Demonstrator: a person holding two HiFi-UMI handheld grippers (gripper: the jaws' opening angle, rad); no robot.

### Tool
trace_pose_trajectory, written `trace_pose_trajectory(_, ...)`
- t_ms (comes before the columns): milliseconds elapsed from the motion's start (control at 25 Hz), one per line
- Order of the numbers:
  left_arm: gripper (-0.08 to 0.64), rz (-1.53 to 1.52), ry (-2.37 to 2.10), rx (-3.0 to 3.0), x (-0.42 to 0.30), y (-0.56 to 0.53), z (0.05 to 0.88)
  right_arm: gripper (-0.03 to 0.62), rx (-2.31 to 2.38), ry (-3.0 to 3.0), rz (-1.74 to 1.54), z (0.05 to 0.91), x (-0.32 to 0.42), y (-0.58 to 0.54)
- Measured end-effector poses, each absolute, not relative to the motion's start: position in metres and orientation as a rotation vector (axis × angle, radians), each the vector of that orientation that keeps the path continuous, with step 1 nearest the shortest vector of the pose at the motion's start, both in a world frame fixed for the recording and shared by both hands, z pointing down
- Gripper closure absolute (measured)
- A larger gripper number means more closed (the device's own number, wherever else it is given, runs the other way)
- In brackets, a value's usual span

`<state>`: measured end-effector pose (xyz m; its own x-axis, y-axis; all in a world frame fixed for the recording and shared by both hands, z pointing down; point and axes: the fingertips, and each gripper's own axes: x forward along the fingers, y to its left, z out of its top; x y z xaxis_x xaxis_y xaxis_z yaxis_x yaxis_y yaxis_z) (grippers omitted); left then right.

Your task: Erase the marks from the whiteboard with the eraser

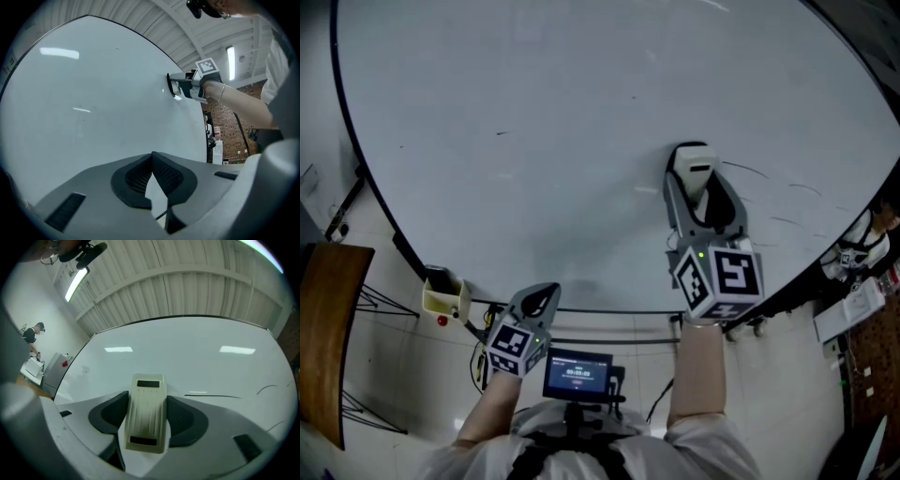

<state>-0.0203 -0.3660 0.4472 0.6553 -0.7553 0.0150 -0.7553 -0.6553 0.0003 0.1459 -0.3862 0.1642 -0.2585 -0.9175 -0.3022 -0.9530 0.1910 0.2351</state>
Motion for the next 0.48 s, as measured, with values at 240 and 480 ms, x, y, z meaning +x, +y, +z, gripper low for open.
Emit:
trace_pose_trajectory(240, 0.555, 0.023, -1.322, 2.865, -0.025, -0.363, 0.448, 0.324, -1.943, 2.259, 0.517, 0.169, 0.182, -0.385)
trace_pose_trajectory(480, 0.555, 0.014, -1.347, 2.833, -0.031, -0.356, 0.447, 0.325, -1.975, 2.267, 0.539, 0.173, 0.171, -0.38)
